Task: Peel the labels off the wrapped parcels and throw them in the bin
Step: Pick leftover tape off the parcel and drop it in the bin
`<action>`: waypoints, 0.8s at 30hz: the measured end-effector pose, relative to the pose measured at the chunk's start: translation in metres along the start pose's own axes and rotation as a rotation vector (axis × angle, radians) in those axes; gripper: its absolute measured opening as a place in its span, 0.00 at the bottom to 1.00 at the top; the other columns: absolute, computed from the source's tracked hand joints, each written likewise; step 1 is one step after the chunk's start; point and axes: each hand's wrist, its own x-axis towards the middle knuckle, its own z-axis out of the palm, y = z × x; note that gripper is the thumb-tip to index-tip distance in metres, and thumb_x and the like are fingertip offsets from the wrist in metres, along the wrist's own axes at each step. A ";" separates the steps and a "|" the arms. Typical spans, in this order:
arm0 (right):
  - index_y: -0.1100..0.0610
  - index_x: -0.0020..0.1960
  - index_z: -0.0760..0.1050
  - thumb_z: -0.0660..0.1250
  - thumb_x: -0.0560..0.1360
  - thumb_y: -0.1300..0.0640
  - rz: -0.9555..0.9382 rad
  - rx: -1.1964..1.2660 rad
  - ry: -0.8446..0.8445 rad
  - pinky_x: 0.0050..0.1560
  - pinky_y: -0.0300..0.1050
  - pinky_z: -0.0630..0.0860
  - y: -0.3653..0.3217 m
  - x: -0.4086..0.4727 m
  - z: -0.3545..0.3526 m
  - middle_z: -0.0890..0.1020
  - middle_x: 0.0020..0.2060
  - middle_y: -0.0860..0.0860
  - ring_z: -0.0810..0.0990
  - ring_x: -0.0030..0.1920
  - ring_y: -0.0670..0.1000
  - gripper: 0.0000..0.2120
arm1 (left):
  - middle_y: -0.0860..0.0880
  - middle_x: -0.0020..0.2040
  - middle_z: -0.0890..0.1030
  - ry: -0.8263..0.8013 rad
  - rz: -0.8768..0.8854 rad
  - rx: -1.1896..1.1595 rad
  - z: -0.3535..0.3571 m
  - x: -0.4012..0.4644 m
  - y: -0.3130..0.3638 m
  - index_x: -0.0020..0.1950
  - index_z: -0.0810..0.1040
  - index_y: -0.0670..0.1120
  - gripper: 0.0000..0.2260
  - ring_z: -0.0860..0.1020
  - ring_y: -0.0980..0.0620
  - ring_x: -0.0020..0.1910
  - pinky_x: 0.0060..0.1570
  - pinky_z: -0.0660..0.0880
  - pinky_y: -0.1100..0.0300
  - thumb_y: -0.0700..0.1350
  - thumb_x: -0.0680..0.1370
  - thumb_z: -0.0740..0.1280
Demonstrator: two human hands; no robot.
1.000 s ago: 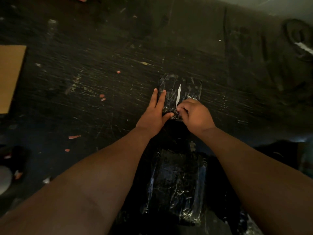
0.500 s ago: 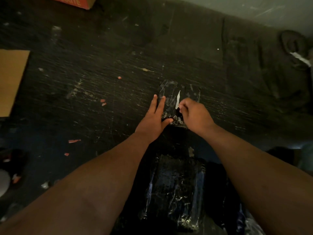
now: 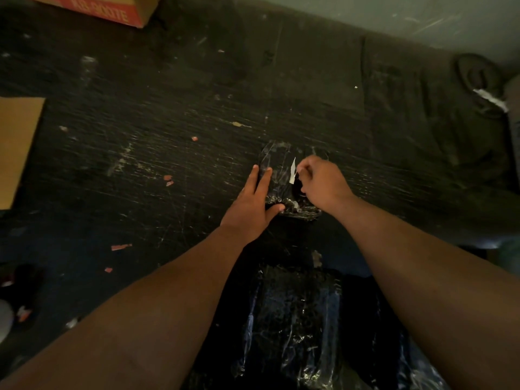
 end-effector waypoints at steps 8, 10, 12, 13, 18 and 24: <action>0.54 0.58 0.80 0.62 0.80 0.51 -0.072 -0.050 -0.112 0.53 0.43 0.76 0.000 -0.005 -0.007 0.79 0.51 0.48 0.80 0.50 0.47 0.12 | 0.51 0.84 0.40 0.015 0.015 -0.001 -0.001 -0.002 0.000 0.84 0.43 0.56 0.39 0.59 0.42 0.80 0.71 0.68 0.40 0.59 0.82 0.65; 0.53 0.58 0.80 0.66 0.77 0.46 -0.133 -0.128 -0.083 0.49 0.40 0.74 0.002 -0.008 -0.005 0.78 0.49 0.48 0.79 0.47 0.45 0.15 | 0.49 0.84 0.43 0.031 0.028 0.048 -0.003 -0.001 0.001 0.84 0.45 0.54 0.39 0.61 0.40 0.79 0.72 0.68 0.41 0.60 0.81 0.65; 0.53 0.57 0.81 0.66 0.77 0.46 -0.149 -0.137 -0.061 0.48 0.38 0.73 0.005 -0.008 -0.003 0.78 0.50 0.49 0.78 0.47 0.45 0.14 | 0.47 0.84 0.46 0.048 0.031 0.078 -0.008 0.001 0.004 0.84 0.49 0.52 0.39 0.63 0.39 0.78 0.72 0.67 0.42 0.61 0.80 0.66; 0.53 0.55 0.81 0.65 0.78 0.48 -0.149 -0.125 -0.054 0.49 0.39 0.72 0.006 -0.007 -0.002 0.79 0.49 0.49 0.78 0.47 0.45 0.12 | 0.46 0.84 0.48 0.061 0.037 0.076 -0.011 0.004 0.006 0.83 0.52 0.51 0.39 0.64 0.39 0.77 0.72 0.67 0.42 0.61 0.79 0.67; 0.53 0.52 0.80 0.61 0.80 0.55 -0.009 0.024 -0.037 0.47 0.45 0.79 0.006 -0.003 -0.002 0.82 0.44 0.48 0.82 0.44 0.47 0.09 | 0.45 0.83 0.46 0.062 0.082 0.101 -0.019 0.019 0.017 0.83 0.52 0.48 0.44 0.58 0.41 0.80 0.75 0.64 0.41 0.67 0.76 0.68; 0.51 0.52 0.77 0.61 0.80 0.58 0.059 0.181 -0.022 0.36 0.38 0.76 0.007 0.002 -0.003 0.83 0.44 0.48 0.82 0.36 0.43 0.07 | 0.48 0.83 0.34 -0.044 0.067 0.210 -0.019 0.032 0.016 0.84 0.39 0.48 0.51 0.40 0.47 0.82 0.79 0.52 0.41 0.72 0.75 0.64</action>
